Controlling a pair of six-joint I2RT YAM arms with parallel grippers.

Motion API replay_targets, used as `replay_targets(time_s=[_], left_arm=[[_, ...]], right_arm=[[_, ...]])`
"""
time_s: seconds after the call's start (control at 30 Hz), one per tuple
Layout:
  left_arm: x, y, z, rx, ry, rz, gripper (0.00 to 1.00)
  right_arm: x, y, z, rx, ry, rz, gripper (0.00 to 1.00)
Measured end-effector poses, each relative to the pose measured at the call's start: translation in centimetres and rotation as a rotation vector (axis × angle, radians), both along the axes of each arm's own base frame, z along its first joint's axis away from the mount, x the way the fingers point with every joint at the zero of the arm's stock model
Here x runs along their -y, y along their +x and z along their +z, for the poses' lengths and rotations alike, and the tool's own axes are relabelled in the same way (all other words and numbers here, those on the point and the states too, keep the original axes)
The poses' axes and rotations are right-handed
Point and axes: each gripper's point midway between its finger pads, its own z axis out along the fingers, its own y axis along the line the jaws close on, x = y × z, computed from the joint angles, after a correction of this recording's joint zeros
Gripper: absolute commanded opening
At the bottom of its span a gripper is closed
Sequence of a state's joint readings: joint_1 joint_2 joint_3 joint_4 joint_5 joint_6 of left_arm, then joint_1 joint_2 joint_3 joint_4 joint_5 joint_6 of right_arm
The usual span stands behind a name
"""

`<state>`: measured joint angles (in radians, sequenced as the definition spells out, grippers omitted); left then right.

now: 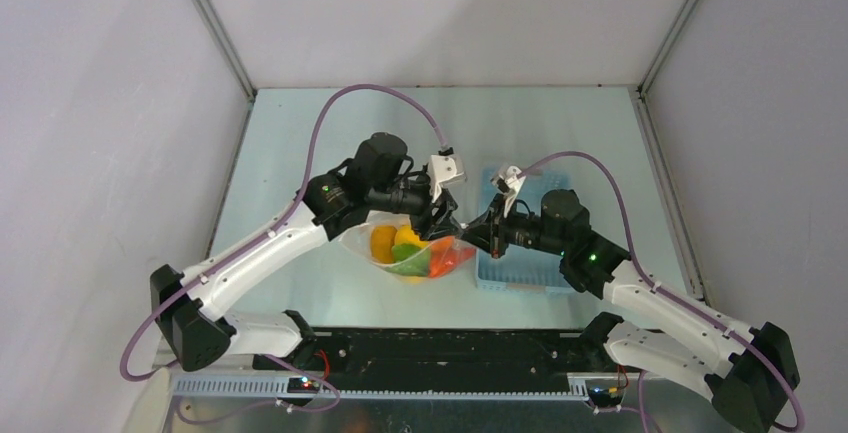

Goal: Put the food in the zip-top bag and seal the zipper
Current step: Adjust the zipper food storage bag at the center of the board.

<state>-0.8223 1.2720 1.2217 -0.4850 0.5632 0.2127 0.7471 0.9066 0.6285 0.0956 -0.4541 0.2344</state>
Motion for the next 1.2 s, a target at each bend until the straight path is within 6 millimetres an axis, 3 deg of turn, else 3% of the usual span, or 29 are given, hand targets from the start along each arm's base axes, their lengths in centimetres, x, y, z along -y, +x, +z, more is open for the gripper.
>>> replay_targets(time_s=[0.37,0.77,1.0,1.2], left_arm=[[0.37,0.08,-0.38,0.028,0.026,0.029,0.34],[0.53,0.17,-0.74,0.027,0.036,0.033,0.31],[0.72,-0.24,-0.7,0.027,0.033,0.013,0.04],[0.76,-0.38,-0.68,0.028,0.032,0.006,0.0]], right_arm=[[0.04,0.06,0.04,-0.026,0.01,-0.01,0.0],[-0.12,0.12,-0.02,-0.036,0.014,-0.008,0.0],[-0.12,0.22,-0.06,-0.037,0.014,-0.01,0.0],[-0.05,0.42,-0.07,-0.035,0.013,-0.021,0.0]])
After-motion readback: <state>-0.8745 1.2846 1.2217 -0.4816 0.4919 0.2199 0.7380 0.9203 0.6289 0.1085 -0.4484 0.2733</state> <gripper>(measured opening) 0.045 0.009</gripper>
